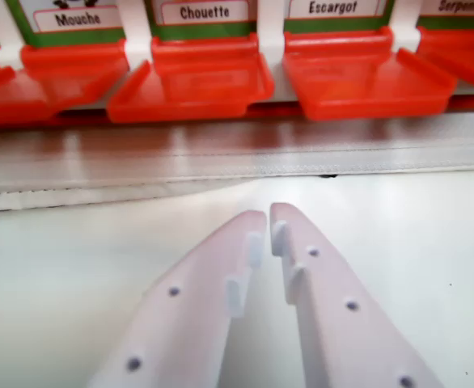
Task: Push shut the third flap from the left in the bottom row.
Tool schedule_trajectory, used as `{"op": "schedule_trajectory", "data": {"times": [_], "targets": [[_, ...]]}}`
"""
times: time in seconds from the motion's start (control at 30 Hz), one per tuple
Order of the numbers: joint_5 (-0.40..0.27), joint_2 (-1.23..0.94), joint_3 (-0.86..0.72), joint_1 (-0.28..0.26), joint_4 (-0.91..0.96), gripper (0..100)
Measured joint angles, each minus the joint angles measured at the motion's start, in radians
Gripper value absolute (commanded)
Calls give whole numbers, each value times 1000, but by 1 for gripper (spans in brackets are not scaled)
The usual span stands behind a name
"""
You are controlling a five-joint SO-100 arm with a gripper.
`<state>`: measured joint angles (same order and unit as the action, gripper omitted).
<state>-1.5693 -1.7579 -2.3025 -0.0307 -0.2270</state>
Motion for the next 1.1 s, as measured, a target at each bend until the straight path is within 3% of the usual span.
{"op": "schedule_trajectory", "data": {"times": [0.4,1.1], "targets": [[15,137,127,-35,44,0],[25,258,291,-35,92,0]]}}
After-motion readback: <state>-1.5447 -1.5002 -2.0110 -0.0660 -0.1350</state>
